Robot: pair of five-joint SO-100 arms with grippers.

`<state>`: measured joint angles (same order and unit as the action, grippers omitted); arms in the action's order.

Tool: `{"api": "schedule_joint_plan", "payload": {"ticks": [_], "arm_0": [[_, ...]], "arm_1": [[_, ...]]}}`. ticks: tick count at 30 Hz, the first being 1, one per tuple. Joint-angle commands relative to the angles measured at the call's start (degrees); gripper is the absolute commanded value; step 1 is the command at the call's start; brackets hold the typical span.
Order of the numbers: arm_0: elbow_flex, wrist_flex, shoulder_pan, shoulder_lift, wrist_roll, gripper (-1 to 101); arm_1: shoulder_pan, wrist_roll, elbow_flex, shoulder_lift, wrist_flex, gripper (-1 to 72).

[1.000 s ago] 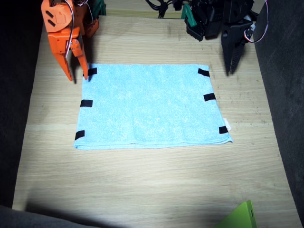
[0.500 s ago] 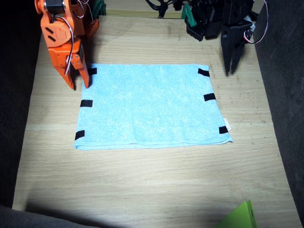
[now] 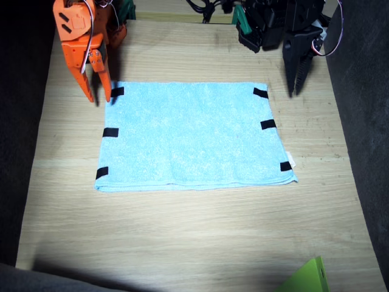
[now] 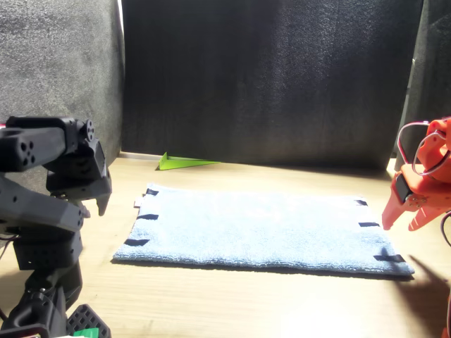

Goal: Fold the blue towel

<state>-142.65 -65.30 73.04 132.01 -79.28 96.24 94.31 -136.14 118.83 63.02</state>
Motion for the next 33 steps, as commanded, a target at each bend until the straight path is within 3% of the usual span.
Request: {"api": "schedule_joint_plan", "payload": {"ticks": [1,6,13,24,33], "arm_0": [[0.6,0.0,0.8,1.0,-0.1,13],[0.5,0.0,0.8,1.0,0.3,13],[0.4,0.3,0.5,1.1,0.3,13],[0.2,0.5,0.4,1.2,0.1,13],[-0.2,0.5,0.4,1.8,0.1,14]], "arm_1": [[0.1,1.0,1.1,-1.9,0.0,19.0],[-0.9,3.3,20.6,-21.5,15.3,13.9],[2.8,6.0,27.3,-26.7,22.4,15.8],[7.6,6.8,31.6,-30.0,25.0,21.2],[6.2,5.4,28.9,-32.3,22.1,24.7]]}}
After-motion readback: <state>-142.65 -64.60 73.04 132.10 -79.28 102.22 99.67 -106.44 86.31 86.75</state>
